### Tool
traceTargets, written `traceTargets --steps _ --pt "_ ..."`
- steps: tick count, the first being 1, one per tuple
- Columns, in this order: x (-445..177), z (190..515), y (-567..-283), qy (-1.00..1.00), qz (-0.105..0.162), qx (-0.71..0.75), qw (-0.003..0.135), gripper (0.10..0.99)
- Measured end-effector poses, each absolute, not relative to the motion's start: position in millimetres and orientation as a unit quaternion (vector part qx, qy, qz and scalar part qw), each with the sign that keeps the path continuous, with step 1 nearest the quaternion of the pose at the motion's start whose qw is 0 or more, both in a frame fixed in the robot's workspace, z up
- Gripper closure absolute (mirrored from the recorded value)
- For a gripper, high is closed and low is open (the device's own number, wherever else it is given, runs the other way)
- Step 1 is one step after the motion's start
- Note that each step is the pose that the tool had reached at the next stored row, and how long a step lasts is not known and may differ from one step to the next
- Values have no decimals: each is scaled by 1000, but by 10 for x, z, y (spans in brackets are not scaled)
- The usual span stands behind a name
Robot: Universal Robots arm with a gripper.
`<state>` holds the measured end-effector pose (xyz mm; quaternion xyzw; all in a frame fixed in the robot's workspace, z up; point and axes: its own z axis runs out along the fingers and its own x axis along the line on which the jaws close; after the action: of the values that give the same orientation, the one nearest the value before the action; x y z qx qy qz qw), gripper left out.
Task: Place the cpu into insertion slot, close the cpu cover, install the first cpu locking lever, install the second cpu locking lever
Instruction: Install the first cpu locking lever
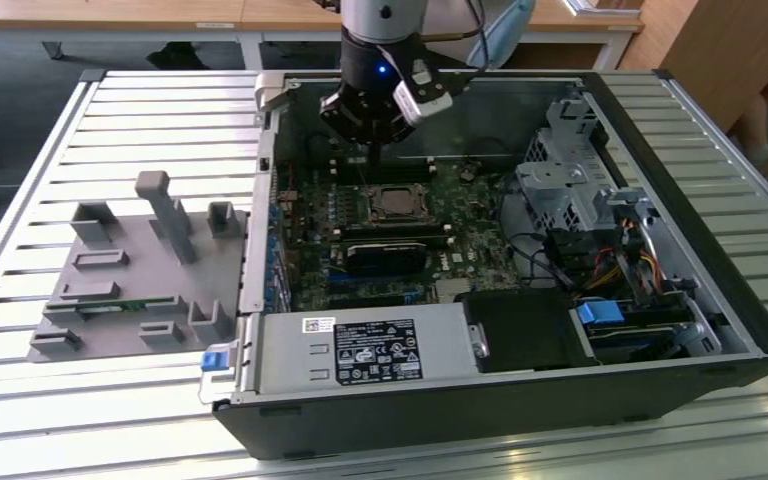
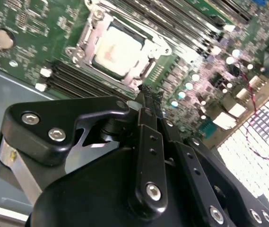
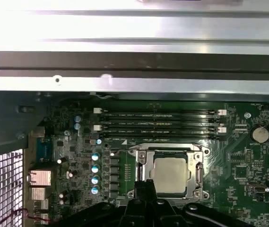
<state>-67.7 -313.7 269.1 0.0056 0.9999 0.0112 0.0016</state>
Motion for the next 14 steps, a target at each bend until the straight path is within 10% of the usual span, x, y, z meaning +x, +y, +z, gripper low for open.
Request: traceTargets --steps 14 --pt "-813 2680 -3137 1000 11 6 5 973"
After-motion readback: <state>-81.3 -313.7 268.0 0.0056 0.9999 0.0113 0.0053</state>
